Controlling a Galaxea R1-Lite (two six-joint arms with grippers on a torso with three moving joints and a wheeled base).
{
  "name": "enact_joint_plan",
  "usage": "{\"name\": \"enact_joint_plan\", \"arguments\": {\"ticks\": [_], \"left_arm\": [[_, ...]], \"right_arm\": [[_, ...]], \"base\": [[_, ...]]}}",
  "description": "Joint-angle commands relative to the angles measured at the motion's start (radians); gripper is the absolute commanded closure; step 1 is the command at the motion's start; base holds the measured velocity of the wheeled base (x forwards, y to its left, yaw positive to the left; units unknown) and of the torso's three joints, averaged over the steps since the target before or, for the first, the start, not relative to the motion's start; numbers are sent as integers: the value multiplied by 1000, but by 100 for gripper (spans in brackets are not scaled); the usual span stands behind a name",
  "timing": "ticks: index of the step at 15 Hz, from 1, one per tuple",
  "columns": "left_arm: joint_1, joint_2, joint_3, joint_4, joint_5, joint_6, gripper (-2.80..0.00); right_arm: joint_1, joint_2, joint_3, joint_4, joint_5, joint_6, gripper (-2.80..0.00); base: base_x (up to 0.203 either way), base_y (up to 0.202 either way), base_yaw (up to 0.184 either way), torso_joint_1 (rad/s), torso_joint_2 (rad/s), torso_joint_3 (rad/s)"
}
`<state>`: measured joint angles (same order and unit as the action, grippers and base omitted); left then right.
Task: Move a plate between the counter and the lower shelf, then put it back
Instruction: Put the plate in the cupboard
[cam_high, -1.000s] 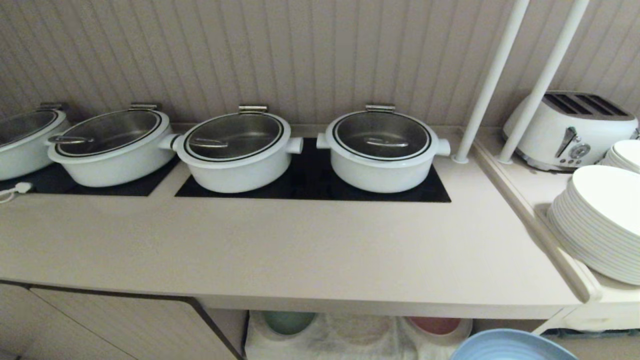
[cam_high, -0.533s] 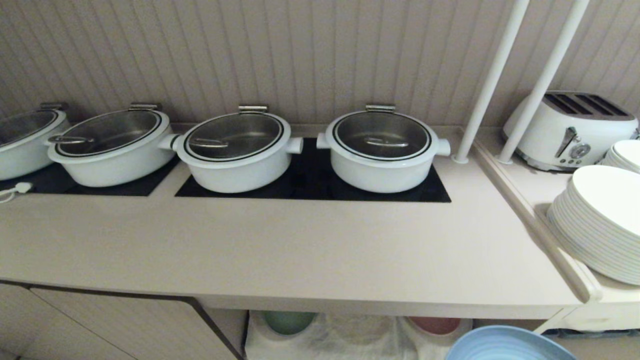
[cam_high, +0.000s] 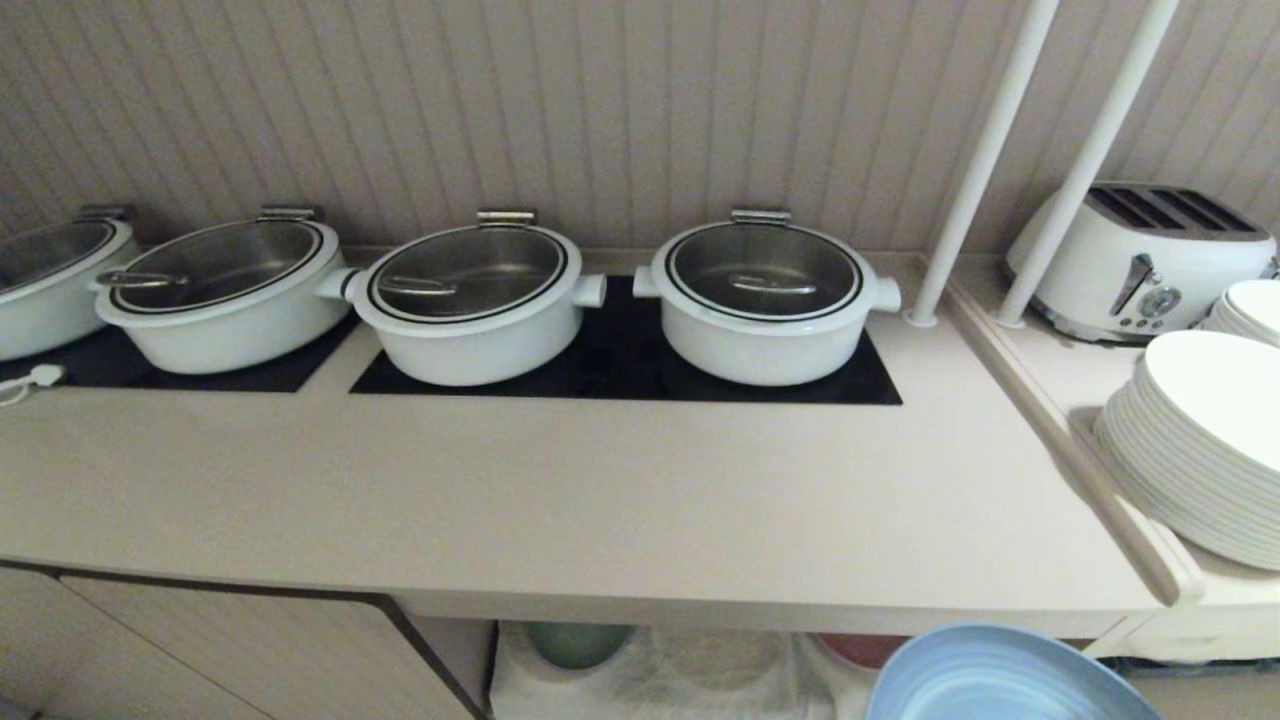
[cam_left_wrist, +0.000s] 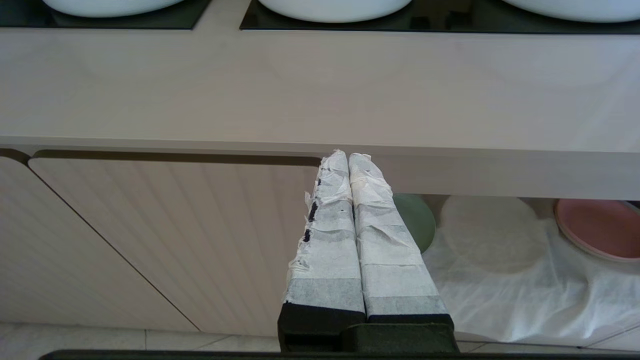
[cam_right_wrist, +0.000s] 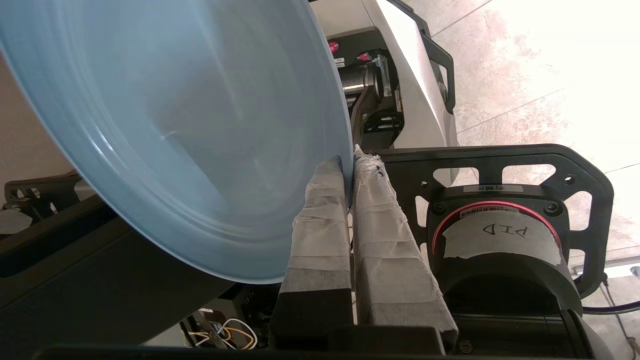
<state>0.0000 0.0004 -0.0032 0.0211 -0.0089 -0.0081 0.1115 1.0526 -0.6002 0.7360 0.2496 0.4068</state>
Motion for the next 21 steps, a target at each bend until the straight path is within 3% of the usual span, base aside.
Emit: {"name": "enact_joint_plan", "arguments": {"ticks": [1, 21], "left_arm": [[0, 0, 0, 0, 0, -1, 0], [0, 0, 0, 0, 0, -1, 0]], "right_arm": [[0, 3, -5, 3, 2, 1, 0], [2, -20, -15, 9, 4, -2, 0]], "base": [[0, 0, 0, 0, 0, 0], [0, 0, 0, 0, 0, 0]]}}
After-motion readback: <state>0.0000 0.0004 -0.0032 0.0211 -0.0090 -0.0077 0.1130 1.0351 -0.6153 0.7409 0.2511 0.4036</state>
